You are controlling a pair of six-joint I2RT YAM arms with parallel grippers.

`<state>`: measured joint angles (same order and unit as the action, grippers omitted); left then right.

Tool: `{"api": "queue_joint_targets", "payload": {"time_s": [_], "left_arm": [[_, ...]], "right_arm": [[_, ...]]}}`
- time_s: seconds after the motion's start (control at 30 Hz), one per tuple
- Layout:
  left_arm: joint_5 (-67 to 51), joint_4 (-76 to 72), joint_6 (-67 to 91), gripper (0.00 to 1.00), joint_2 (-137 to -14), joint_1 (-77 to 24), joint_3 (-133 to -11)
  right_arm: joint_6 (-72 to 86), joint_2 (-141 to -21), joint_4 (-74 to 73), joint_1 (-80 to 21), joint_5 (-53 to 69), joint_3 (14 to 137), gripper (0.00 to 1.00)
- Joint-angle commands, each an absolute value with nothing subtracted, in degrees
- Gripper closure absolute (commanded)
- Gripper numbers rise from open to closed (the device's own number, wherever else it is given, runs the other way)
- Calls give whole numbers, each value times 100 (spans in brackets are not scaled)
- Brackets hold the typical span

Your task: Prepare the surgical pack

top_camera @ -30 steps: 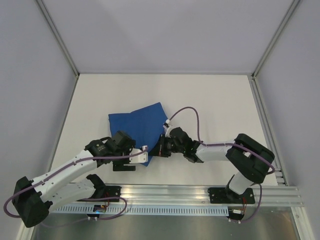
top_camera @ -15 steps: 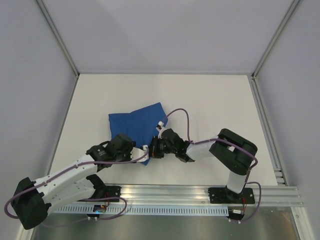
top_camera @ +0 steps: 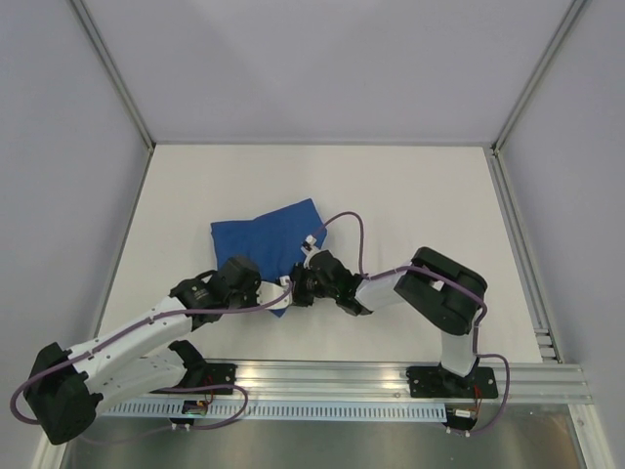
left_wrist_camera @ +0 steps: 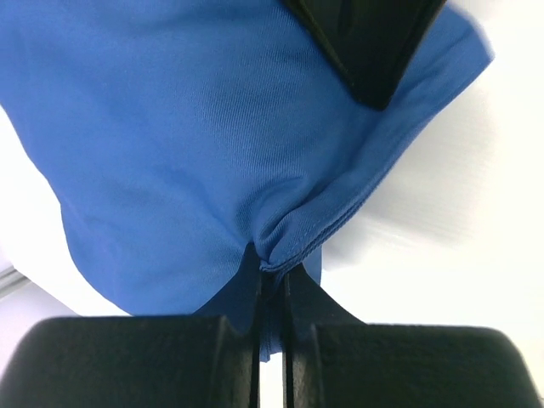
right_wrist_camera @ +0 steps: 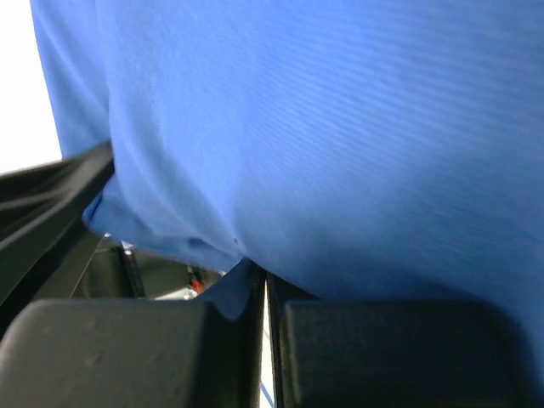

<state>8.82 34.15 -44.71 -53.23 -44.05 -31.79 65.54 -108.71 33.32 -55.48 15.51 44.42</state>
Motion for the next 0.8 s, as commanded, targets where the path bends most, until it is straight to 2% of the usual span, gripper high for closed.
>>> {"api": "queue_joint_targets", "payload": {"time_s": [0.0, 0.3, 0.47, 0.63, 0.77], "left_arm": [[362, 3876, -4008, 100, -4975, -4395, -3717], [316, 3876, -3788, 100, -4992, -4395, -4113], [264, 3999, -3849, 100, -5036, -4395, -4342], [115, 4113, -3902, 100, -4948, -4395, -4307], [70, 4061, -3911, 100, -4939, -4395, -4245]], "right_arm": [[6706, -11004, 3797, -5572, 1310, 4798, 99], [6882, -11179, 4192, -5564, 739, 5185, 99], [7408, -11540, 5368, -5563, 11, 5063, 99], [7164, -11681, 6387, -5555, -939, 5018, 100], [7136, -11760, 6627, -5555, -1370, 5089, 98]]}}
